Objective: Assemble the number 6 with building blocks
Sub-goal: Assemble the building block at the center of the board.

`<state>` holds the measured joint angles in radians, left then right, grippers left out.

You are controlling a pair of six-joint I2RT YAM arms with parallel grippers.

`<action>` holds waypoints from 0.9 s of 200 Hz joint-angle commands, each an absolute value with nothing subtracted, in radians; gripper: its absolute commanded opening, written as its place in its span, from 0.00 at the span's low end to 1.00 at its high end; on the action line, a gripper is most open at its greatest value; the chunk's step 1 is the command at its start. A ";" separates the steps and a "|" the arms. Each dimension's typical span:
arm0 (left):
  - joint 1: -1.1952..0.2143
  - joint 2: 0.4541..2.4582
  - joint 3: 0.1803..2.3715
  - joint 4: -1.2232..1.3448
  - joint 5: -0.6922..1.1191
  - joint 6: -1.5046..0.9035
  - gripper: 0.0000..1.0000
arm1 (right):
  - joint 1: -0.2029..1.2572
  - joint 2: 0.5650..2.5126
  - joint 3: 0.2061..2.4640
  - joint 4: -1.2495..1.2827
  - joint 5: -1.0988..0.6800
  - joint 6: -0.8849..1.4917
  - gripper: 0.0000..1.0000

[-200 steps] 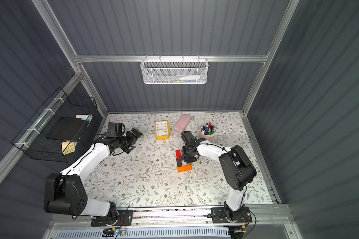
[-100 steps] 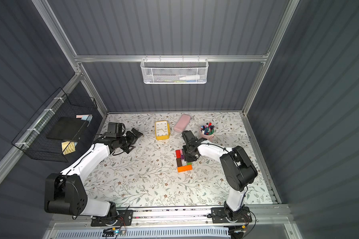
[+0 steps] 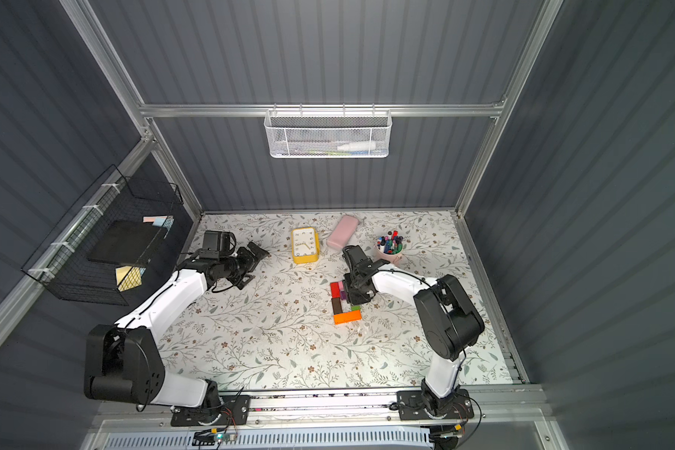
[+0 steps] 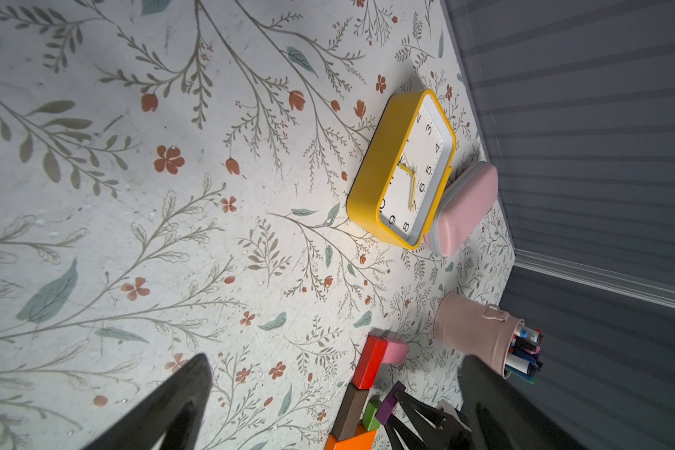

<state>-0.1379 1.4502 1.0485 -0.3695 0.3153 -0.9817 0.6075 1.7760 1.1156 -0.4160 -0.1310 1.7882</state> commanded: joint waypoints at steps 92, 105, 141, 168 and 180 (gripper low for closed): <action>-0.146 1.463 1.076 -0.385 0.309 -0.960 0.99 | 0.600 1.761 1.082 -0.390 -0.157 1.908 0.35; -0.146 1.463 1.076 -0.386 0.309 -0.960 0.99 | 0.598 1.764 1.082 -0.387 -0.160 1.907 0.35; -0.146 1.465 1.079 -0.388 0.308 -0.959 0.99 | 0.598 1.771 1.086 -0.385 -0.165 1.907 0.36; -0.146 1.467 1.082 -0.388 0.308 -0.957 0.99 | 0.598 1.770 1.083 -0.391 -0.163 1.910 0.36; -0.146 1.468 1.082 -0.388 0.308 -0.957 1.00 | 0.598 1.772 1.082 -0.388 -0.165 1.910 0.35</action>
<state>-0.1379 1.4506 1.0485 -0.3695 0.3153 -0.9817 0.6018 1.7760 1.0935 -0.3798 -0.1539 1.7885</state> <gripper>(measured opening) 0.994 0.357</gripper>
